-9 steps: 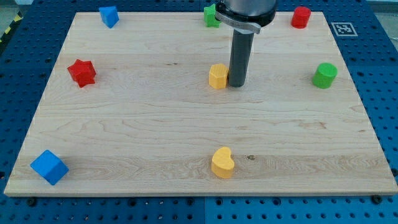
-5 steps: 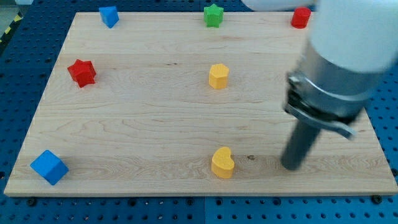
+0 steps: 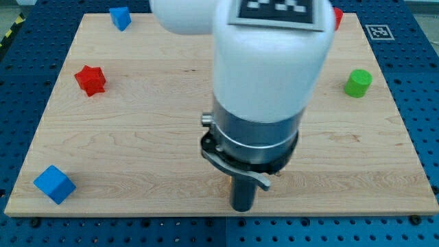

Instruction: Slide the yellow heart towards center

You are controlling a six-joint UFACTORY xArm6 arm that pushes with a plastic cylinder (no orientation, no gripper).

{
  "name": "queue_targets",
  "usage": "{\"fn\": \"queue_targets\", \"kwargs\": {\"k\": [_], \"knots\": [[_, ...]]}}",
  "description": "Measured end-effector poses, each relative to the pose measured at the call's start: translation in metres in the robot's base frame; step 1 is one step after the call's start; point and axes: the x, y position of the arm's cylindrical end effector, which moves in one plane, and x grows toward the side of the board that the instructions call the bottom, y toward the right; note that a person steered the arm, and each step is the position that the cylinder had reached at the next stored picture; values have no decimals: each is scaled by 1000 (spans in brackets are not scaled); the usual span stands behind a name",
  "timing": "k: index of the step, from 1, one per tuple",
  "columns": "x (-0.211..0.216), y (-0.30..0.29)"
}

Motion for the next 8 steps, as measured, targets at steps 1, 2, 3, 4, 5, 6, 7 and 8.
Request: {"fn": "queue_targets", "kwargs": {"k": [1,2,3,4,5,6,7,8], "knots": [[-11,-16],[-14,-8],[-5,27],[-14,35],[-17,10],[-20,-7],[-26,-7],[-34,-6]]}}
